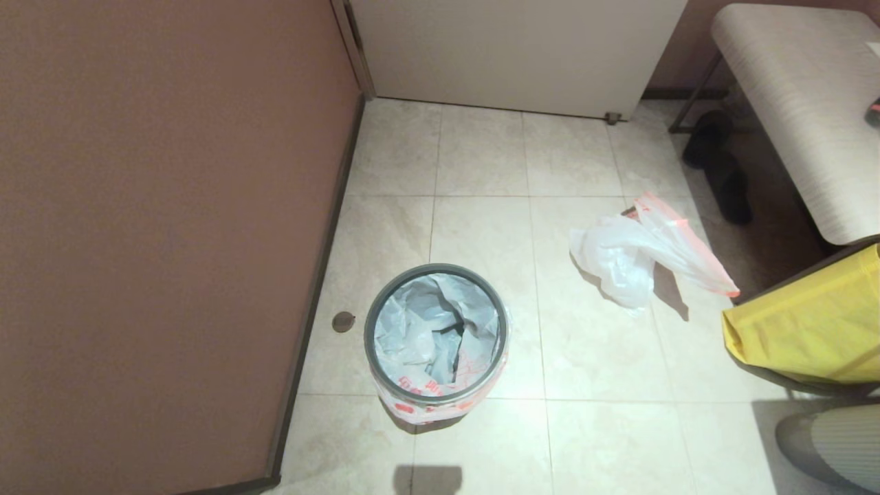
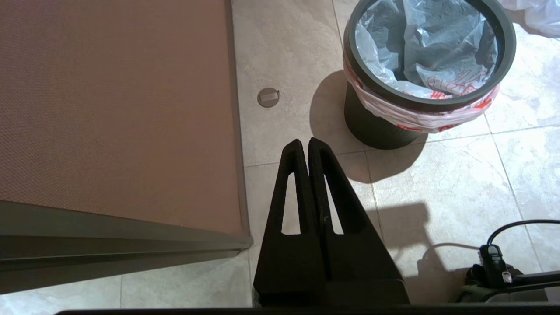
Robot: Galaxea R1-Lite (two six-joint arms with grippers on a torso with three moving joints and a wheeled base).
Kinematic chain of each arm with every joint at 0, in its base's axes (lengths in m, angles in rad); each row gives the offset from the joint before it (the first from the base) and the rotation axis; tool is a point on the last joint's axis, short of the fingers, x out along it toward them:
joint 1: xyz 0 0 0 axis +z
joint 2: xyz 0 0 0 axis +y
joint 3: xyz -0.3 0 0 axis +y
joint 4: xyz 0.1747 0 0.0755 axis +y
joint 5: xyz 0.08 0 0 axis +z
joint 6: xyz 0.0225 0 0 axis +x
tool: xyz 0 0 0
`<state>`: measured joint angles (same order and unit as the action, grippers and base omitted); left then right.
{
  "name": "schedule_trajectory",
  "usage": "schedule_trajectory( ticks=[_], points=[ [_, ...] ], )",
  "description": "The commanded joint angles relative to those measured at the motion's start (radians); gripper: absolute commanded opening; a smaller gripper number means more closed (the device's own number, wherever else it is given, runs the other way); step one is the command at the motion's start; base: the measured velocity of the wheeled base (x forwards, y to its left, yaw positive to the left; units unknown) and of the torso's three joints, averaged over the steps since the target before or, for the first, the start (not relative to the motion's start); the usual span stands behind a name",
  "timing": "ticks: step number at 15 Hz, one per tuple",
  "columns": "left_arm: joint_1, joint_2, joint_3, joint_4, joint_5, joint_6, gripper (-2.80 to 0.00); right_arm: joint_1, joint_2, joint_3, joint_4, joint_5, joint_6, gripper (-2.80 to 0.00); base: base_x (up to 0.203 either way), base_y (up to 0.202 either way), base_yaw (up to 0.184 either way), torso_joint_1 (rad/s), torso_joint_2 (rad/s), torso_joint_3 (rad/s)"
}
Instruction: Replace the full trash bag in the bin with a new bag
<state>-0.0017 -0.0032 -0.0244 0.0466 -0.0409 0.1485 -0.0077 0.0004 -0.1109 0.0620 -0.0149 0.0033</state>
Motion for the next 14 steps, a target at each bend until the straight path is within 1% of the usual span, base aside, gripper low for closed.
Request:
schedule_trajectory(
  ticks=[1,2,11,13,14],
  points=[
    [0.0,0.003,0.011,0.001,-0.005,0.0,-2.8,0.0,0.001,0.085,-0.062,0.0,-0.013,-2.8,0.0,0.0,0.0,0.0,0.0,0.0],
    [-0.001,0.003,0.01,0.002,-0.005,0.002,-2.8,0.0,0.001,0.111,-0.101,0.002,-0.023,-2.8,0.0,0.0,0.0,0.0,0.0,0.0],
    [-0.001,0.003,0.011,0.0,-0.008,-0.001,-2.8,0.0,0.001,0.111,-0.094,0.004,-0.014,-2.8,0.0,0.0,0.0,0.0,0.0,0.0],
    [-0.001,0.003,0.011,-0.001,-0.005,-0.009,-2.8,0.0,0.001,0.111,-0.094,0.004,-0.012,-2.8,0.0,0.0,0.0,0.0,0.0,0.0],
    [-0.001,0.003,0.012,-0.001,0.0,-0.03,-2.8,0.0,0.001,0.111,-0.094,0.004,-0.012,-2.8,0.0,0.0,0.0,0.0,0.0,0.0]
  ],
)
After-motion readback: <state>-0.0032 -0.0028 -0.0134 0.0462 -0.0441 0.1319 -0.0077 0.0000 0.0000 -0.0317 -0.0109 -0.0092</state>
